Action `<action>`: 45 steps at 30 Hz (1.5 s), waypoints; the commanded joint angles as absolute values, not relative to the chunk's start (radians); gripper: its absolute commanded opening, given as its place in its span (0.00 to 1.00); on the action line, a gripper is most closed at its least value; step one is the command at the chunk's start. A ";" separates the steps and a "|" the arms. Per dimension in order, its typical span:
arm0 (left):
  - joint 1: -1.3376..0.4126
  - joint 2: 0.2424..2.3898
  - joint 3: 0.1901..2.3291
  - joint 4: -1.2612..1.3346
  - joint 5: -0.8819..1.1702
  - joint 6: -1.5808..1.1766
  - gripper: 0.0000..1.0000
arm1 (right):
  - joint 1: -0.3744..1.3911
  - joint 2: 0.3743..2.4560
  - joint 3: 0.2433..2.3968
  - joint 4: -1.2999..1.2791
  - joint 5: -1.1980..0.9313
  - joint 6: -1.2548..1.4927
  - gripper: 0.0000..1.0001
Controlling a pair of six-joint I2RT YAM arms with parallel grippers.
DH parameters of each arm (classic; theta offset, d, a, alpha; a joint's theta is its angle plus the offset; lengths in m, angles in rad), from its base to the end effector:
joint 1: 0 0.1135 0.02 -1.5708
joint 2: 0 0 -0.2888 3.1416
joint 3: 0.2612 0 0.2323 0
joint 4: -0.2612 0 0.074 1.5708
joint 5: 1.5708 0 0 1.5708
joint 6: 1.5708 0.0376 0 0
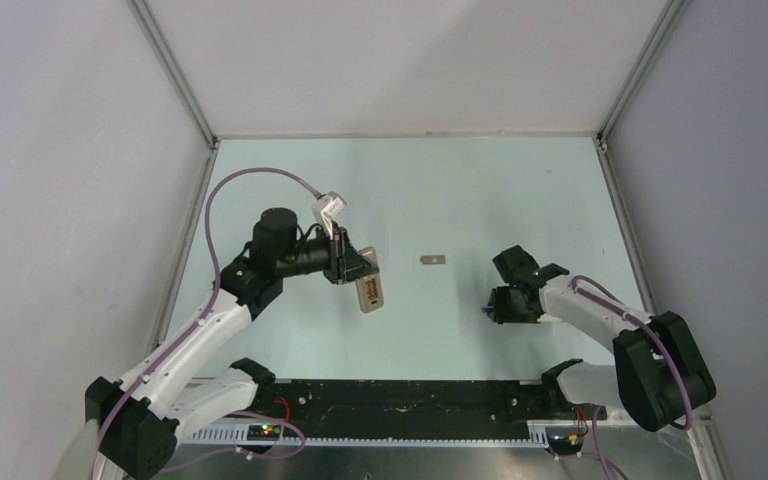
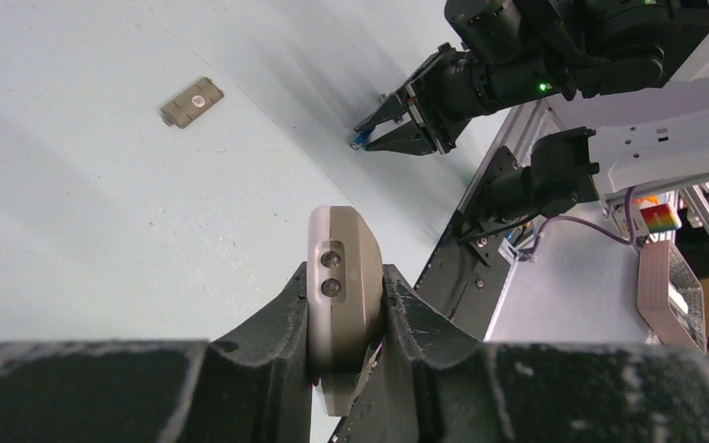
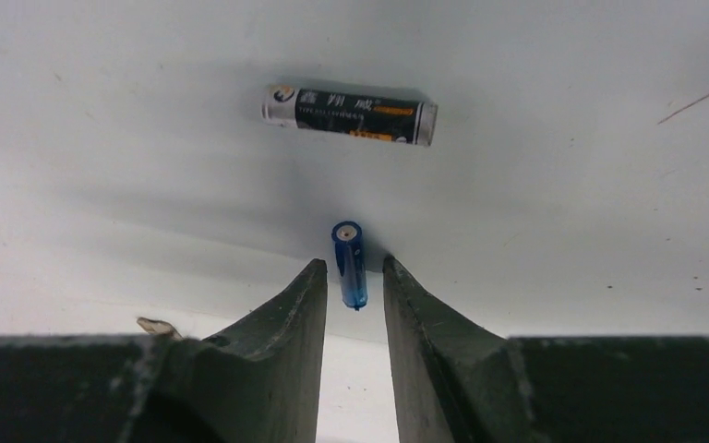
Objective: Load the batteries into the remote control
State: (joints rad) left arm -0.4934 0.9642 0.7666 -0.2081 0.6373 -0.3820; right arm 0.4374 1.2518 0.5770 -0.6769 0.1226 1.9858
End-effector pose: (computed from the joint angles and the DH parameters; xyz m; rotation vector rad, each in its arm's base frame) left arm 0.1505 -0.1064 0.3244 0.5568 2.0142 -1.1804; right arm 0.1526 0.0663 0.1857 2.0702 2.0887 0.2394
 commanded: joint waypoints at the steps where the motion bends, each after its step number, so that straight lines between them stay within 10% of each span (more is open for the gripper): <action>1: -0.477 0.945 0.768 -0.179 0.624 -0.373 0.00 | 0.405 1.281 0.600 -0.833 0.181 1.977 0.33; 20: -0.470 0.941 0.759 -0.178 0.612 -0.378 0.00 | 0.344 1.456 0.689 -0.786 0.163 1.826 0.45; 45: -0.461 0.954 0.754 -0.179 0.643 -0.386 0.00 | 0.477 1.434 0.816 -0.826 0.304 1.655 0.00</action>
State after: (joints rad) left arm -0.4679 0.9611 0.7643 -0.2089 0.6132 -0.3836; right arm 0.4171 1.4601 0.7685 -0.8108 0.1459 1.7504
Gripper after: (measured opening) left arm 0.287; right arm 0.036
